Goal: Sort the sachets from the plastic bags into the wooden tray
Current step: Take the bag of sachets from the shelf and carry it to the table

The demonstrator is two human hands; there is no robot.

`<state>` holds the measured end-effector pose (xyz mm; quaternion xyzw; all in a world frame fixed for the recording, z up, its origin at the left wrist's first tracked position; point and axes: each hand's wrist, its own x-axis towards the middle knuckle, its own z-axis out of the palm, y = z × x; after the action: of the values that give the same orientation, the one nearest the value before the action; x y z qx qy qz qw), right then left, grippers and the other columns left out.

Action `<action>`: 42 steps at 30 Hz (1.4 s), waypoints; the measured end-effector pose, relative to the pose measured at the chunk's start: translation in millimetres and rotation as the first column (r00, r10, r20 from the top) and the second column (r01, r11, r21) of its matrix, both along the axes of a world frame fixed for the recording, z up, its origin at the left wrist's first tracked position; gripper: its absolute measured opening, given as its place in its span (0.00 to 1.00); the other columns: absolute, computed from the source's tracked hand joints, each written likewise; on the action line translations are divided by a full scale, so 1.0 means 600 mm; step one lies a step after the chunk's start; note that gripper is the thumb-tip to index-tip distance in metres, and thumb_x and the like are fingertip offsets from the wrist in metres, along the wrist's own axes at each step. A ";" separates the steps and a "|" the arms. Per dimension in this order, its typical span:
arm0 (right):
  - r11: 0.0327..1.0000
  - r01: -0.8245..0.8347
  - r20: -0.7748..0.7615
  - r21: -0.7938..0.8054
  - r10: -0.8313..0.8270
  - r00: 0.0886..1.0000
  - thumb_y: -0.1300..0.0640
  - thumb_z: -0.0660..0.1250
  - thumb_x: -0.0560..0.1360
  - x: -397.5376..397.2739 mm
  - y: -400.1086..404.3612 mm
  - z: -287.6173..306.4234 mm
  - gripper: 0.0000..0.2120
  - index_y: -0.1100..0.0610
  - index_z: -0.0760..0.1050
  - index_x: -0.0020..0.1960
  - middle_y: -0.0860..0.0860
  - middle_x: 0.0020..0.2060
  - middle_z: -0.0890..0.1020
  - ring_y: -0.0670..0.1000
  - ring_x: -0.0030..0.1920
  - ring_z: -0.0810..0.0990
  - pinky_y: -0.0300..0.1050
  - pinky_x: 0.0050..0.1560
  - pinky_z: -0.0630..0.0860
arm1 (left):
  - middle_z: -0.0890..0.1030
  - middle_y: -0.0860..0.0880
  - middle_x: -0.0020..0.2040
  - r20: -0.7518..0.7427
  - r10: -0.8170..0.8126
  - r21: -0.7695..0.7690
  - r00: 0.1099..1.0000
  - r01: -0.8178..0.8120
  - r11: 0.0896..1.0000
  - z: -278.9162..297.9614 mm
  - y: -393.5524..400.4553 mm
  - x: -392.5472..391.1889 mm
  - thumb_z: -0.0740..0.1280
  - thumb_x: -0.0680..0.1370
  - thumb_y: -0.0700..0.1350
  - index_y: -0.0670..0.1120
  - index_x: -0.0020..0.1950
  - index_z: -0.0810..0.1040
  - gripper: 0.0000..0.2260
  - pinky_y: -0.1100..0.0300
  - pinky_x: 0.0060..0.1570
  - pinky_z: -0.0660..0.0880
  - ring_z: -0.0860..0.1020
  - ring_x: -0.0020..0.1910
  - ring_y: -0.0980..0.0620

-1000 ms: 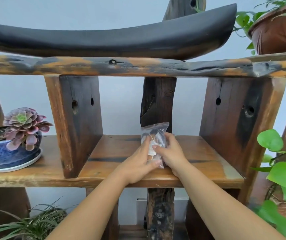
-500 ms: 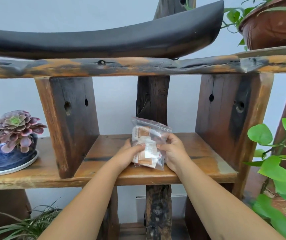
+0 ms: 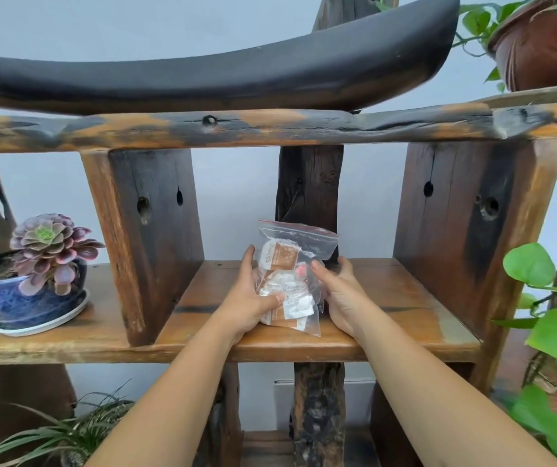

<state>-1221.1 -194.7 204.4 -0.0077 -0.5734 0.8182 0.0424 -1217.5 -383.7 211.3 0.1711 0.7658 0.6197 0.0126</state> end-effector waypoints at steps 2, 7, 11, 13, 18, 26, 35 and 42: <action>0.999 -0.010 0.010 0.044 0.009 1.000 0.39 0.85 0.48 0.001 -0.001 0.000 0.67 0.42 0.48 0.77 0.57 0.70 0.72 0.56 0.67 0.75 0.60 0.70 0.68 | 0.73 0.57 0.67 0.004 -0.007 0.010 1.000 0.007 1.000 -0.003 -0.003 -0.002 0.72 0.73 0.33 0.62 0.78 0.43 0.49 0.58 0.56 0.78 0.78 0.58 0.59; 0.987 0.009 0.013 0.162 -0.011 1.000 0.44 0.81 0.61 0.009 -0.006 0.002 0.44 0.48 0.64 0.70 0.52 0.57 0.84 0.56 0.56 0.83 0.63 0.63 0.75 | 0.78 0.59 0.60 0.036 -0.042 0.031 0.998 0.041 0.999 -0.009 -0.005 -0.012 0.74 0.72 0.34 0.64 0.77 0.45 0.50 0.52 0.57 0.79 0.80 0.58 0.54; 0.981 0.011 -0.064 0.196 0.002 0.998 0.58 0.73 0.74 0.019 -0.008 0.003 0.21 0.55 0.71 0.64 0.55 0.53 0.85 0.56 0.52 0.85 0.62 0.55 0.80 | 0.74 0.56 0.63 0.106 -0.072 0.004 0.992 0.072 0.997 -0.001 -0.007 -0.012 0.75 0.71 0.38 0.64 0.77 0.45 0.50 0.50 0.57 0.79 0.81 0.57 0.51; 0.974 0.022 -0.090 0.225 -0.002 0.996 0.59 0.72 0.75 0.028 -0.012 0.008 0.18 0.54 0.72 0.64 0.53 0.55 0.84 0.54 0.53 0.85 0.59 0.56 0.81 | 0.73 0.55 0.63 0.133 -0.079 -0.017 0.988 0.082 0.997 0.007 -0.006 -0.009 0.77 0.70 0.44 0.63 0.77 0.44 0.50 0.49 0.59 0.78 0.80 0.57 0.50; 0.908 0.097 -0.155 0.408 -0.036 0.987 0.58 0.70 0.76 0.065 -0.028 0.020 0.17 0.47 0.72 0.62 0.46 0.56 0.82 0.48 0.54 0.83 0.52 0.55 0.82 | 0.77 0.52 0.64 0.193 -0.104 0.085 0.976 0.089 0.992 0.024 -0.001 0.019 0.78 0.69 0.50 0.55 0.77 0.52 0.45 0.54 0.54 0.80 0.81 0.55 0.51; 0.900 0.182 -0.209 0.397 -0.105 0.972 0.64 0.68 0.76 0.191 -0.054 0.041 0.11 0.52 0.75 0.56 0.51 0.49 0.84 0.50 0.47 0.85 0.46 0.45 0.83 | 0.80 0.39 0.61 0.216 -0.246 0.477 0.945 0.118 0.871 0.014 -0.008 0.140 0.79 0.65 0.37 0.53 0.70 0.66 0.38 0.40 0.54 0.79 0.81 0.56 0.38; 0.975 0.163 0.005 0.154 -0.165 0.986 0.56 0.77 0.70 0.370 -0.076 0.029 0.33 0.45 0.61 0.65 0.50 0.58 0.77 0.55 0.52 0.84 0.58 0.50 0.83 | 0.82 0.37 0.58 0.171 -0.214 0.560 0.962 0.084 0.824 0.022 -0.020 0.314 0.73 0.71 0.36 0.45 0.67 0.73 0.25 0.42 0.51 0.79 0.82 0.54 0.35; 0.980 -0.156 0.069 0.122 0.148 0.987 0.53 0.71 0.76 0.497 -0.071 0.019 0.19 0.53 0.75 0.65 0.54 0.55 0.85 0.57 0.54 0.85 0.60 0.58 0.79 | 0.84 0.38 0.53 0.160 -0.105 0.526 0.981 0.005 0.850 0.012 -0.023 0.454 0.75 0.68 0.39 0.42 0.61 0.77 0.22 0.43 0.52 0.79 0.83 0.51 0.37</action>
<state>-922.7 -237.6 216.0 0.0143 -0.6241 0.7803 -0.0371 -945.3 -397.3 218.4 0.1325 0.5585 0.8171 0.0538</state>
